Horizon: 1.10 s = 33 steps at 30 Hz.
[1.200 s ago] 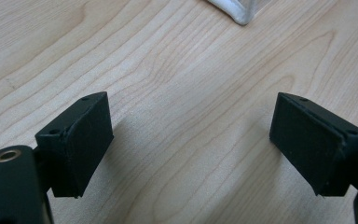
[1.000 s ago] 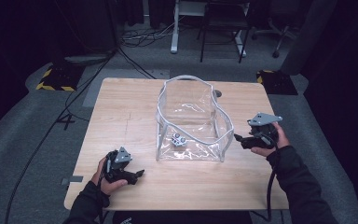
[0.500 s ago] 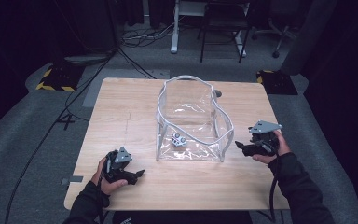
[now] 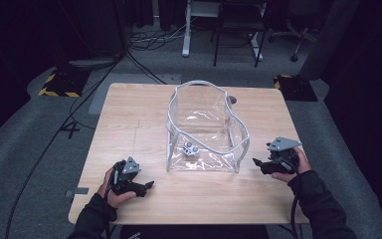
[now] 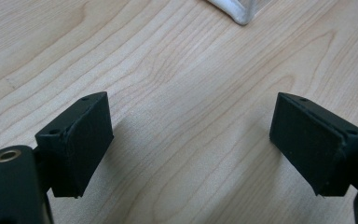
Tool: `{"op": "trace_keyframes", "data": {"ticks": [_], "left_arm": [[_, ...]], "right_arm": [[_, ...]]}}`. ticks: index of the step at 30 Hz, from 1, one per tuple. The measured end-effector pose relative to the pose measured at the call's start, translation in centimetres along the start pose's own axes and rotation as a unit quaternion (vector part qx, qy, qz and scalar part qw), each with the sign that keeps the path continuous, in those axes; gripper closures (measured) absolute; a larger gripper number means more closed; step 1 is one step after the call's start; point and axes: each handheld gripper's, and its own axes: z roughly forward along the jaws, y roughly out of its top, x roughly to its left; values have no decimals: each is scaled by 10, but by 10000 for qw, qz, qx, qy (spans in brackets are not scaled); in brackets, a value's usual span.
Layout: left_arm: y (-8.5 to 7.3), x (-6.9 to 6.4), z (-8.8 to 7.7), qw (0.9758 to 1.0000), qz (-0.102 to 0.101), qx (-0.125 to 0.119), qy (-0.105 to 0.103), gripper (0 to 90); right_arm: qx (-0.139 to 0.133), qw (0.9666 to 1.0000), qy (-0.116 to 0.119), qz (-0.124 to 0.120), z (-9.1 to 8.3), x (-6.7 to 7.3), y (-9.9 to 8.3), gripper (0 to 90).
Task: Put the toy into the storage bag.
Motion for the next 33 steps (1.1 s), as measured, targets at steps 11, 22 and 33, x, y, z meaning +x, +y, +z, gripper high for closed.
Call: {"op": "trace_keyframes", "data": {"ticks": [11, 22, 33], "left_arm": [[0, 0, 0, 10000, 2, -3, -4, 134], [0, 0, 0, 10000, -25, 20, -7, 134], [0, 0, 0, 10000, -22, 12, -10, 134]], "right_arm": [[45, 9999, 58, 137, -3, 2, -25, 221], [-3, 9995, 155, 293, -5, 5, -48, 219], [-96, 9992, 259, 296, -7, 11, -69, 217]]}}
